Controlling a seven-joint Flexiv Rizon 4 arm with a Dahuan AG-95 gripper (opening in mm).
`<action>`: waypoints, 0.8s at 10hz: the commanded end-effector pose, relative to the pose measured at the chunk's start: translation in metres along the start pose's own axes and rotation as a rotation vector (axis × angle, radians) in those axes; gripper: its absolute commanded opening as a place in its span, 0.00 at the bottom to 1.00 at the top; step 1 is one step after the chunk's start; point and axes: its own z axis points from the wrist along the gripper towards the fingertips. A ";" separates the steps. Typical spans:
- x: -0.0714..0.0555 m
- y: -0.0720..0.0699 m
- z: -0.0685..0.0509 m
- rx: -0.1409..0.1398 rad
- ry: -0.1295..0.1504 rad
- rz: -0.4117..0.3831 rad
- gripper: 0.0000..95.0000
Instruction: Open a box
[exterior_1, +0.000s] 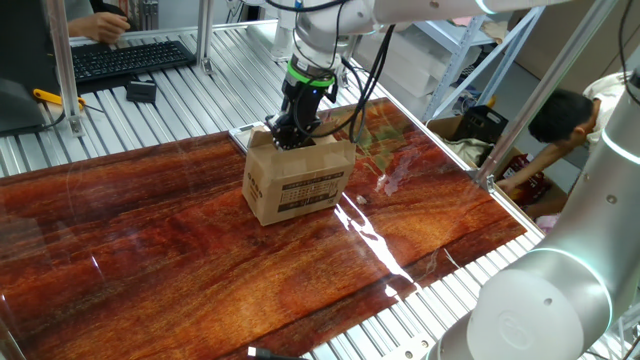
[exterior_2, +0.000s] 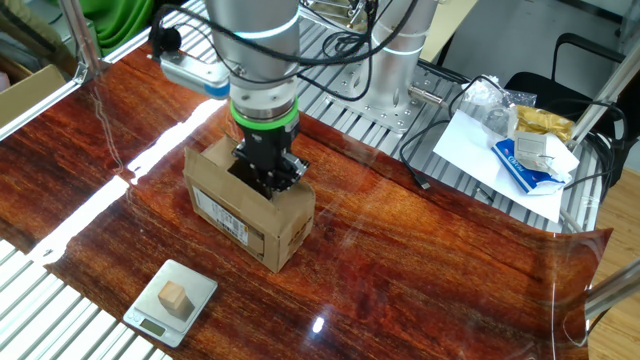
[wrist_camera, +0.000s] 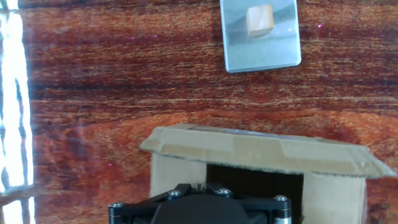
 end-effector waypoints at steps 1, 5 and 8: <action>-0.001 -0.002 0.002 0.003 -0.007 -0.007 0.00; 0.001 -0.011 0.012 0.039 -0.015 -0.049 0.00; 0.002 -0.022 0.013 0.042 -0.018 -0.067 0.00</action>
